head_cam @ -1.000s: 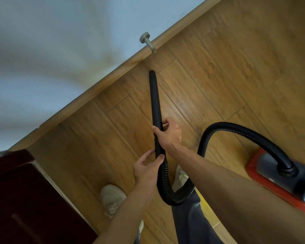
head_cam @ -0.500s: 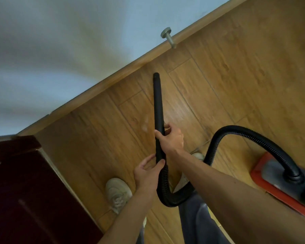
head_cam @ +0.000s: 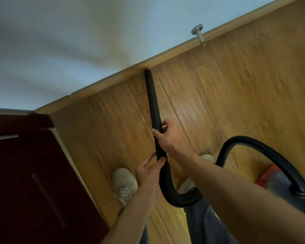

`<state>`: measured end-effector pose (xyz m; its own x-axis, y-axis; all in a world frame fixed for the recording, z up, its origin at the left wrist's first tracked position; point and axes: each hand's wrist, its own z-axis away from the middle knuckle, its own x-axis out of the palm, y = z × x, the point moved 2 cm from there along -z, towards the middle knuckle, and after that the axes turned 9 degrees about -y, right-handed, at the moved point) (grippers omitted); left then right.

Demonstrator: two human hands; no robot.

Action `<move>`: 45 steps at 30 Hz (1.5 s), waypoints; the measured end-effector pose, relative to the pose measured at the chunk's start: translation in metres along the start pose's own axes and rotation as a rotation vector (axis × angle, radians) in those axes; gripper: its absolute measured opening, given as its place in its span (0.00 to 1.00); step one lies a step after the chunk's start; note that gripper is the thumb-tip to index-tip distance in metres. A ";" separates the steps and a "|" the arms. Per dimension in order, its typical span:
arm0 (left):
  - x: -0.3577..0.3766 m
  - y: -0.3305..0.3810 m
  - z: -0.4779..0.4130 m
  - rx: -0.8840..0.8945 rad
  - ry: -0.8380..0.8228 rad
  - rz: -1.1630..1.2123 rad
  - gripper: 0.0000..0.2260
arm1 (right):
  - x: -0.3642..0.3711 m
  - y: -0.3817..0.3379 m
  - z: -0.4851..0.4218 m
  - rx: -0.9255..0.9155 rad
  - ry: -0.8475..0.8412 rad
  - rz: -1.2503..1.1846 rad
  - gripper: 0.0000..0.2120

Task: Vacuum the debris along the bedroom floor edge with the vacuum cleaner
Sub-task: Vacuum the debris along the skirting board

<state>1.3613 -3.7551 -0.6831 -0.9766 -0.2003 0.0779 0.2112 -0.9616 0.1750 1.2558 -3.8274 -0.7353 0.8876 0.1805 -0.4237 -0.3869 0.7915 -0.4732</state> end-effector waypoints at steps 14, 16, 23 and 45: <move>-0.033 -0.034 0.017 -0.051 -0.037 0.156 0.13 | 0.047 0.010 0.034 -0.044 -0.107 0.132 0.14; -0.037 -0.030 0.015 -0.020 -0.061 0.190 0.14 | 0.052 0.002 0.032 -0.078 -0.110 0.183 0.15; -0.053 -0.026 0.014 -0.004 -0.106 0.289 0.12 | 0.070 -0.016 0.034 -0.154 -0.190 0.301 0.16; -0.037 -0.044 0.024 -0.075 0.007 0.359 0.15 | 0.072 0.007 0.046 -0.077 -0.244 0.056 0.14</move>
<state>1.3887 -3.7010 -0.6704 -0.8410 -0.5287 0.1150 0.5374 -0.8408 0.0648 1.3291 -3.7818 -0.7333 0.8948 0.3658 -0.2561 -0.4466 0.7310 -0.5159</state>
